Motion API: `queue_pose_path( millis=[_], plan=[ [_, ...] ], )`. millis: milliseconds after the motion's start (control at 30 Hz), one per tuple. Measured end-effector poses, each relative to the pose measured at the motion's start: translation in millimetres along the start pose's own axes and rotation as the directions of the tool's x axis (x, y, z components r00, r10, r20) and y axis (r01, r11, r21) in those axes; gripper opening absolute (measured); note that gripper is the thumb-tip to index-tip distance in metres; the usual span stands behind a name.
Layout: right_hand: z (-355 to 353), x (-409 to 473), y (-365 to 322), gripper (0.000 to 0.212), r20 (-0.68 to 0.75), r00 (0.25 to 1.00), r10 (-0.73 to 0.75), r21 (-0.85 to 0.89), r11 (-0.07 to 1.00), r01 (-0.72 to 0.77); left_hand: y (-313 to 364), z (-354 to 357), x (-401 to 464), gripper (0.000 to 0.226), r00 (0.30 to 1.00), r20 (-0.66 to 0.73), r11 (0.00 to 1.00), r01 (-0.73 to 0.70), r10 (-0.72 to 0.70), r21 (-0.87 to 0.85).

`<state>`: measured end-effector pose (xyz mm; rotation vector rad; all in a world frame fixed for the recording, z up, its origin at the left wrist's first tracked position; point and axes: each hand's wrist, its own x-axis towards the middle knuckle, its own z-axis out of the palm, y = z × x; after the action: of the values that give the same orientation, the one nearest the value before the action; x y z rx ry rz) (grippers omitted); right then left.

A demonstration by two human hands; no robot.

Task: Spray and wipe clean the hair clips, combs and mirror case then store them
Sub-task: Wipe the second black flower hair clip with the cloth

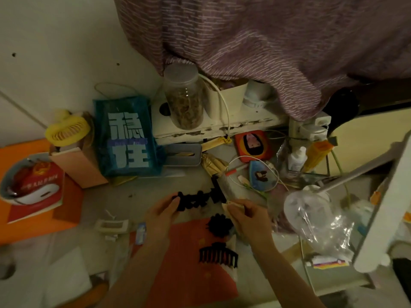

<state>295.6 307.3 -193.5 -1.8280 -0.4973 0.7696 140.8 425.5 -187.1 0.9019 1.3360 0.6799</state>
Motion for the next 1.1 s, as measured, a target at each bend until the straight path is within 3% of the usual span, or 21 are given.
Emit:
queue_pose_path(
  millis=[200, 300, 467, 667, 767, 933, 1100],
  plan=[
    [17.0, 18.1, 17.8, 0.023, 0.036, 0.999, 0.033, 0.005, 0.999, -0.034, -15.0, 9.9, 65.5, 0.031, 0.995, -0.073, 0.991, 0.061, -0.070, -0.116],
    [24.5, 23.7, 29.3, 0.017, 0.069, 0.994, 0.085, 0.047, 0.995, -0.088, -24.5, 15.6, 96.5, 0.031, 0.994, -0.102, 0.999, 0.032, -0.034, -0.023],
    [32.5, 26.7, 46.7, 0.010, 0.076, 0.982, 0.172, 0.075, 0.981, -0.177, -38.5, 23.6, 129.7, 0.030, 0.986, -0.143, 0.997, 0.082, -0.083, -0.007],
    [39.4, 32.3, 48.6, 0.008, 0.063, 0.976, 0.209, 0.034, 0.977, -0.211, -51.1, 23.4, 144.1, 0.022, 0.989, -0.146, 0.978, 0.000, 0.031, 0.207],
    [42.1, 33.9, 46.1, 0.010, 0.054, 0.980, 0.192, 0.018, 0.981, -0.194, -59.2, 19.3, 145.0, 0.018, 0.990, -0.089, 0.935, -0.075, 0.113, 0.347],
    [45.9, 32.6, 43.2, 0.014, 0.059, 0.980, 0.191, 0.012, 0.981, -0.192, -60.9, 16.4, 149.1, 0.029, 0.996, 0.031, 0.856, -0.092, 0.088, 0.508],
    [45.3, 27.8, 35.9, 0.013, 0.070, 0.984, 0.165, 0.022, 0.986, -0.166, -53.7, 12.0, 137.3, 0.049, 0.992, 0.106, 0.837, -0.119, 0.073, 0.535]
  ],
)
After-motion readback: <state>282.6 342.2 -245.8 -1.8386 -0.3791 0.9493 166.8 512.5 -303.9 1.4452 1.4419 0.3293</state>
